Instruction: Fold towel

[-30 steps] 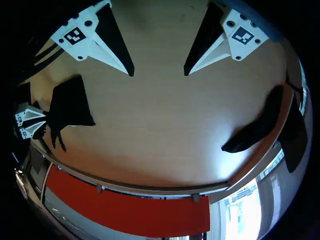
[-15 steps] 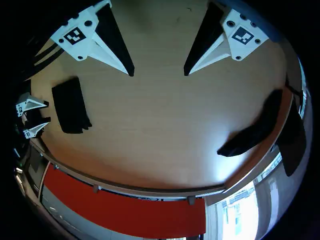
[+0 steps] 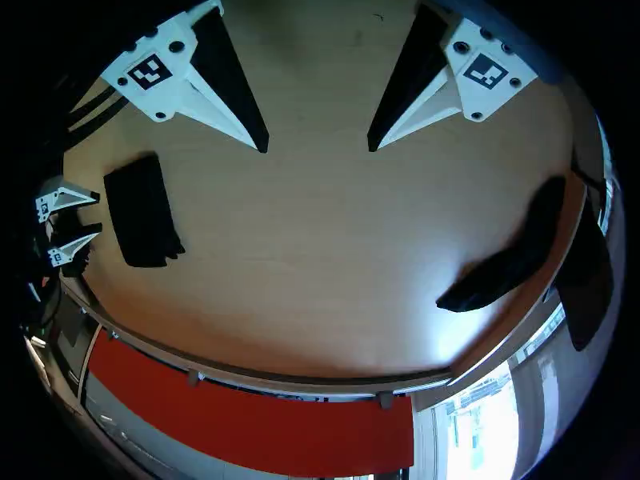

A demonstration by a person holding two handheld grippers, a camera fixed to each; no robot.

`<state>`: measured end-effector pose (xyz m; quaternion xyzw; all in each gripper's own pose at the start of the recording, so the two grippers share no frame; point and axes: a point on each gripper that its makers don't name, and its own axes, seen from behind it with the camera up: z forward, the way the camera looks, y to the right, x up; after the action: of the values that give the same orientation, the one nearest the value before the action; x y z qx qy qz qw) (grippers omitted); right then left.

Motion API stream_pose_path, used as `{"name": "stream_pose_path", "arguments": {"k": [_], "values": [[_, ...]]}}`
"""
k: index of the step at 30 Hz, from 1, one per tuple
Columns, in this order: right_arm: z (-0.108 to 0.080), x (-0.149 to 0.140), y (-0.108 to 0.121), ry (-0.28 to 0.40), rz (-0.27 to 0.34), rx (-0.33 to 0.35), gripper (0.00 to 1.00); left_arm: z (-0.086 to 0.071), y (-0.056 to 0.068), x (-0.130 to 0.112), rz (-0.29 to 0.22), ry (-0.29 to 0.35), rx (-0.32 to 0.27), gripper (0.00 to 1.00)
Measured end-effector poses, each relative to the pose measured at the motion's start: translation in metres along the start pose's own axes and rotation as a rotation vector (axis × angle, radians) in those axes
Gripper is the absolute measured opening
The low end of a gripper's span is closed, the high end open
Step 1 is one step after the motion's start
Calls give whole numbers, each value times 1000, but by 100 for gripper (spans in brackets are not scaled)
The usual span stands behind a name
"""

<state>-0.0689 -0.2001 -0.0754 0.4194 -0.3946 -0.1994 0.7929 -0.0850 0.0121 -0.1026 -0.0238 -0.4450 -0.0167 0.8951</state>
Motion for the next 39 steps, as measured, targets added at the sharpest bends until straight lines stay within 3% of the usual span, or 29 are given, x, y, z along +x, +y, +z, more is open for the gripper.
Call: {"name": "stream_pose_path", "arguments": {"k": [18, 26, 30, 39], "values": [[0, -66, -1, -106, 41, -29, 66, 0, 4, -2, 4, -2, -5, 92], [0, -81, 0, -130, 61, -37, 65, -1, 4, -1, 5, -1, -5, 92], [1, -85, 0, -138, 66, -37, 63, 0, 4, 0, 4, 0, -5, 92], [5, -88, -1, -146, 75, -34, 44, 1, 4, 0, 0, 1, -6, 92]]}}
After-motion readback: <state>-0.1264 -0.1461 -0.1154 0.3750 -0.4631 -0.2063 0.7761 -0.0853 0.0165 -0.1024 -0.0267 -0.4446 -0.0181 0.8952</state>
